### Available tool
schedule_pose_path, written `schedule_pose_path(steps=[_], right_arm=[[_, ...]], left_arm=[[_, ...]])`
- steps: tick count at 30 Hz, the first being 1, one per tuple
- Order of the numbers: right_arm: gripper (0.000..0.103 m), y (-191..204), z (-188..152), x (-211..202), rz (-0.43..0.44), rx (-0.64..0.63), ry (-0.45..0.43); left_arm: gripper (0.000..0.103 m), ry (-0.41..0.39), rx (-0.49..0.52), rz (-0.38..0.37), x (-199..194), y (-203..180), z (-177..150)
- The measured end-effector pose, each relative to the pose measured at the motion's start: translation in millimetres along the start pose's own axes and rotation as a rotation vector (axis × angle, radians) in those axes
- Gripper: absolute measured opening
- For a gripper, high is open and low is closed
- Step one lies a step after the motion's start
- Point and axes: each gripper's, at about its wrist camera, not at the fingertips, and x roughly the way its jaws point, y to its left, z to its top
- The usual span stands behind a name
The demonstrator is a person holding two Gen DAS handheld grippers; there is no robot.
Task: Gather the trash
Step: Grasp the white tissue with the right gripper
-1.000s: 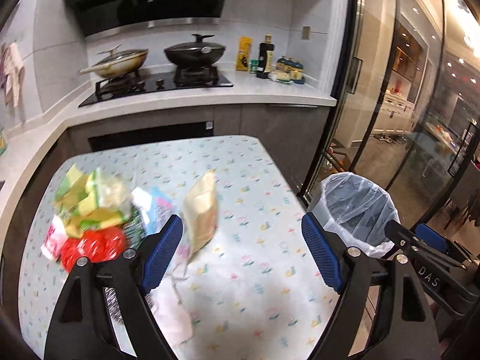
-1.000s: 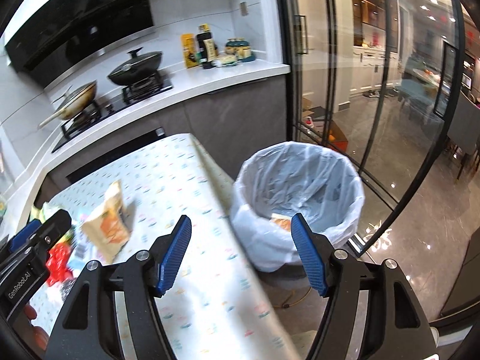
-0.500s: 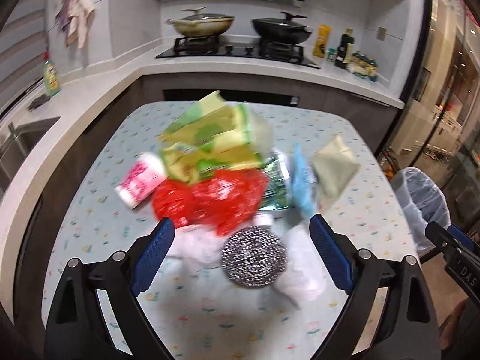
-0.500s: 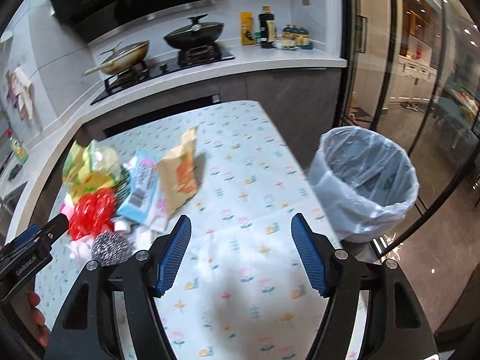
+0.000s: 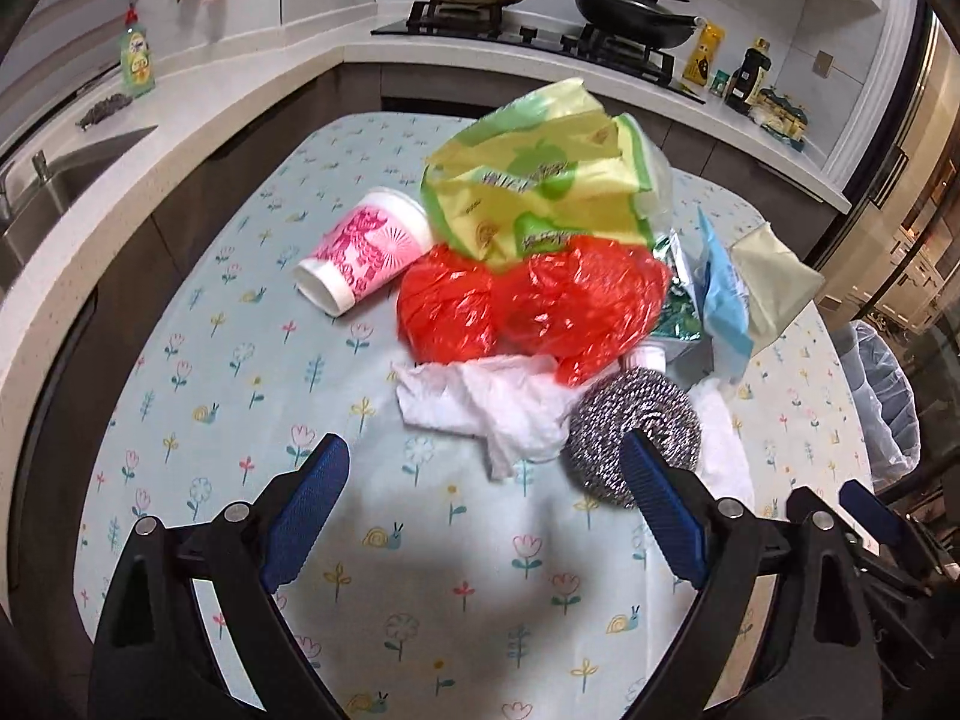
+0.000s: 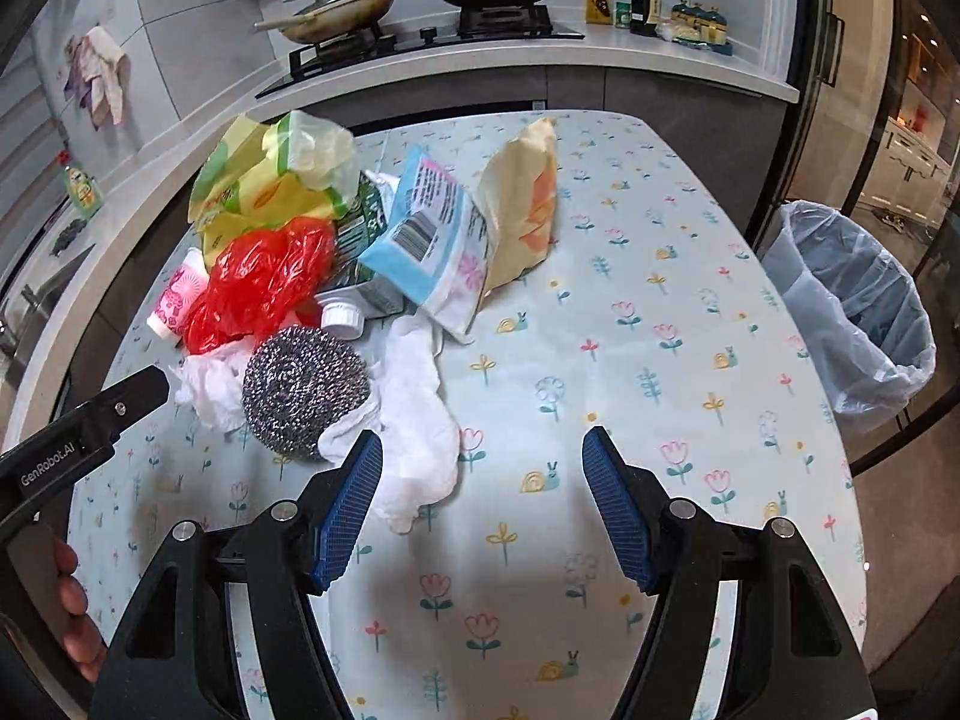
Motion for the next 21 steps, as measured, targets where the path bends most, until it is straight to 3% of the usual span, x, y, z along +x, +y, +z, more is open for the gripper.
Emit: schedule_pose_path(steps=[11,14,16,21], right_arm=[[0.064,17,-3,40,0.005,-0.035,0.064],[0.050,20,-3,50,0.017,-0.042,0.088],[0.026,22,-4,56,0.036,-0.045,0.107],[0.014,23,-5,52,0.047,-0.057,0.096]], left_arm=[[0.088,0.052,0.002,-0.004,17,4,-8],[0.088,0.061,0.005,-0.005,21,3,-8],[0.088,0.065,0.009,-0.007,23,2,-8],[0.088,0.074,0.016,-0.011,27,-3,-8]])
